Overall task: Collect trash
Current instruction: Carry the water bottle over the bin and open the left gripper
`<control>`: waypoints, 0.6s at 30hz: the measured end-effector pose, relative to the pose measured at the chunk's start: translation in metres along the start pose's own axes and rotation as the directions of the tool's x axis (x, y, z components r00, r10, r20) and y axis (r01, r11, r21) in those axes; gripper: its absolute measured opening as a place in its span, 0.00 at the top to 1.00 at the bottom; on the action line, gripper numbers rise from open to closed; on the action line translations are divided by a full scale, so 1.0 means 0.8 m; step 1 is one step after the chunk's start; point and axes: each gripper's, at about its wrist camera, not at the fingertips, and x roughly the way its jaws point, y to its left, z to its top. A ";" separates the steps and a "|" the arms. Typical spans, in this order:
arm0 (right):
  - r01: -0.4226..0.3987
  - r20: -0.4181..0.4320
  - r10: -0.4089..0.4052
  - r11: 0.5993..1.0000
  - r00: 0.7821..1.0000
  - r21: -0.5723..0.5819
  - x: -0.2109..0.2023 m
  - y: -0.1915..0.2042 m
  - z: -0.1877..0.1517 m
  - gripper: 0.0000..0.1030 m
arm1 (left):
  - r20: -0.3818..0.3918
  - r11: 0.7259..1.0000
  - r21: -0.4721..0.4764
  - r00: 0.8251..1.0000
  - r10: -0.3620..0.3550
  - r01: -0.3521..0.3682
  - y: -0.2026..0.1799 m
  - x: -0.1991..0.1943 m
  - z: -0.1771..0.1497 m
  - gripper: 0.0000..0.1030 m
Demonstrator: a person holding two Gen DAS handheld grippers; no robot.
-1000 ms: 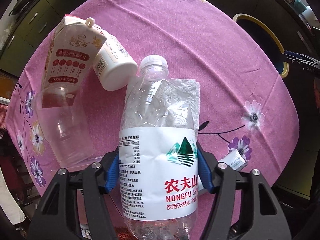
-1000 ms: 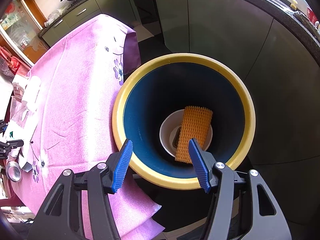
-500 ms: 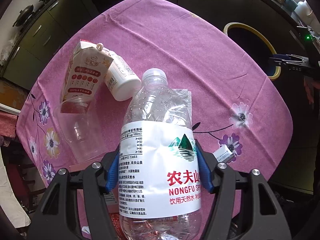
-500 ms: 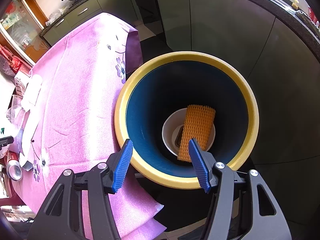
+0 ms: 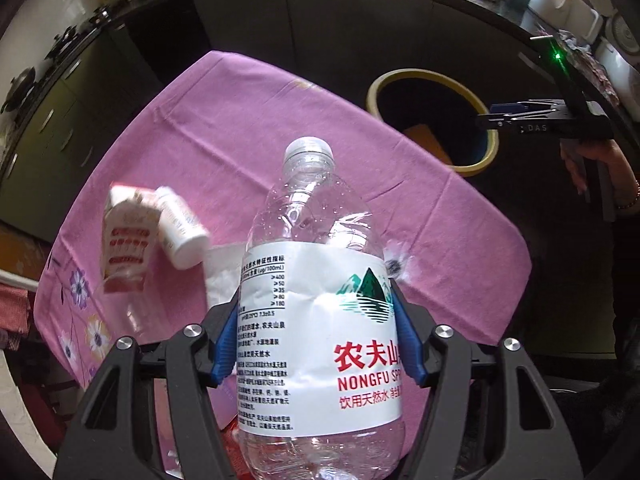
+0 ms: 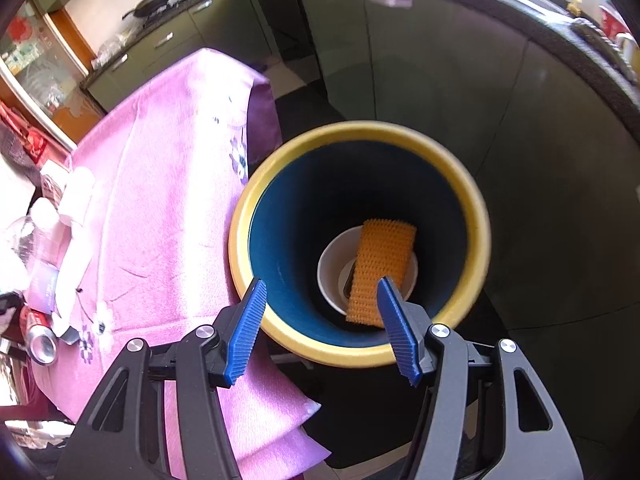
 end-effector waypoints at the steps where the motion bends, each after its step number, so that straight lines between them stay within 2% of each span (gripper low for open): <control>1: -0.002 0.016 0.002 1.000 1.000 0.006 -0.011 -0.004 -0.001 0.44 | 0.006 1.000 0.025 1.000 -0.019 0.019 -0.014 0.003 0.015 0.40; 6: 0.002 0.090 -0.004 1.000 0.996 0.028 -0.061 -0.026 -0.014 0.44 | 0.020 0.984 0.130 0.992 -0.123 0.119 -0.084 0.036 0.098 0.40; 9: 0.001 0.107 -0.005 0.999 0.994 0.037 -0.077 -0.036 -0.021 0.44 | 0.003 0.973 0.148 0.984 -0.180 0.177 -0.116 0.073 0.149 0.40; 13: 0.003 0.109 -0.008 0.999 0.994 0.046 -0.087 -0.049 -0.029 0.44 | -0.007 0.970 0.159 0.983 -0.185 0.183 -0.149 0.125 0.203 0.40; 18: 0.010 0.106 -0.018 0.998 0.994 0.068 -0.093 -0.065 -0.031 0.44 | -0.036 0.973 0.140 0.983 -0.179 0.182 -0.172 0.185 0.242 0.40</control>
